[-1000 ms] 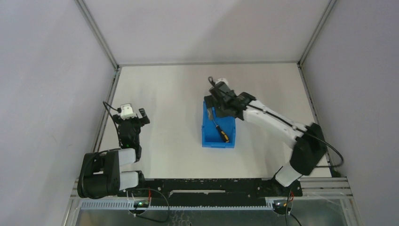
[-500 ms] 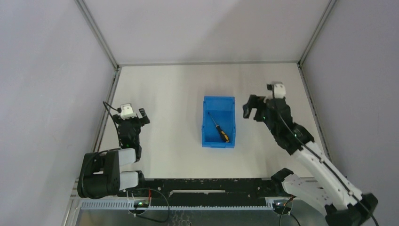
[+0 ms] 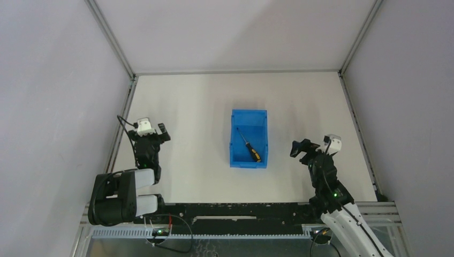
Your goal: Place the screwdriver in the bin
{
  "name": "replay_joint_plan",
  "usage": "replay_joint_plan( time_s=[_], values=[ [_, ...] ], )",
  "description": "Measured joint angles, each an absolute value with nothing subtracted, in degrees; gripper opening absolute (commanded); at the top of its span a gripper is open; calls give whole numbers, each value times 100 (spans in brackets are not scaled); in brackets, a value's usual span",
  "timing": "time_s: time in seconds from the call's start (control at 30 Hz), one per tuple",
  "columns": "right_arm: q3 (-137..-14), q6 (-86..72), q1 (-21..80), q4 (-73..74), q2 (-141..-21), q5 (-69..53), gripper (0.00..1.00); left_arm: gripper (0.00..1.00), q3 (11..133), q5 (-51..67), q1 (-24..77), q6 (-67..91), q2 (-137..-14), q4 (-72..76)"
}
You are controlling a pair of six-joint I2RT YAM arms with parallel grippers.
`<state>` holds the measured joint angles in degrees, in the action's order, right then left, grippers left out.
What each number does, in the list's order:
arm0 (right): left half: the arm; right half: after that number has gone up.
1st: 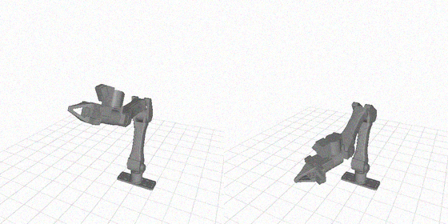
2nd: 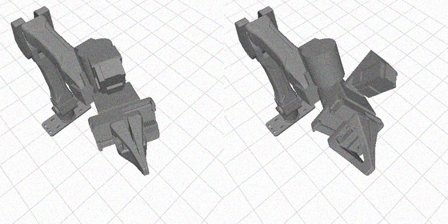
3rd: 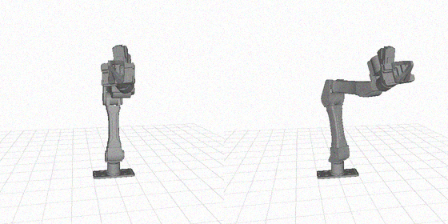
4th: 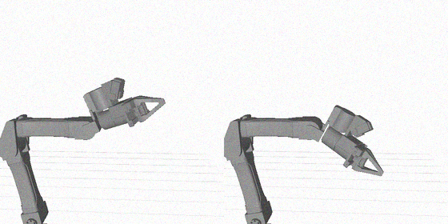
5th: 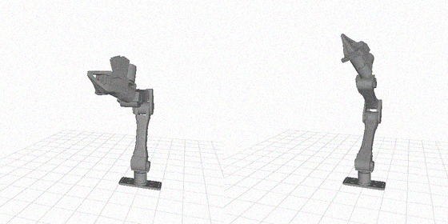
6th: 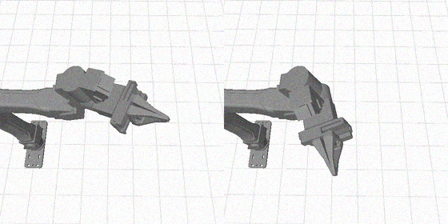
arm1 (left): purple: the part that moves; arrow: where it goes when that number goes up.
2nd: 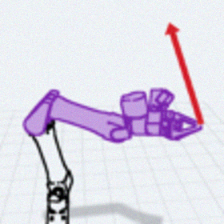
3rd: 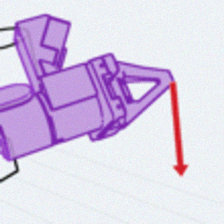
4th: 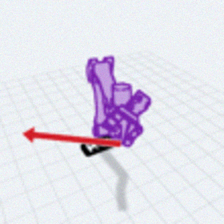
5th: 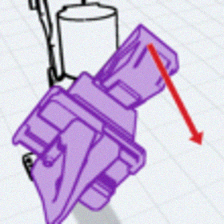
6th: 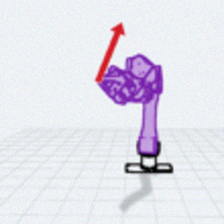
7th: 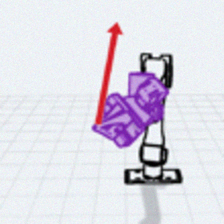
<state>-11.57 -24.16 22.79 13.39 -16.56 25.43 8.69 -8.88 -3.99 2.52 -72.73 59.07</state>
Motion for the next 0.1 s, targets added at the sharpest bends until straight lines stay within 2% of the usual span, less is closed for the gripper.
replay_joint_plan(
  time_s=[0.1],
  values=[
    [-1066, -2445, 2231, 1275, -1282, 2565, 100, 100, 869, -888, -399, 252, -7273, 5907]
  ],
)
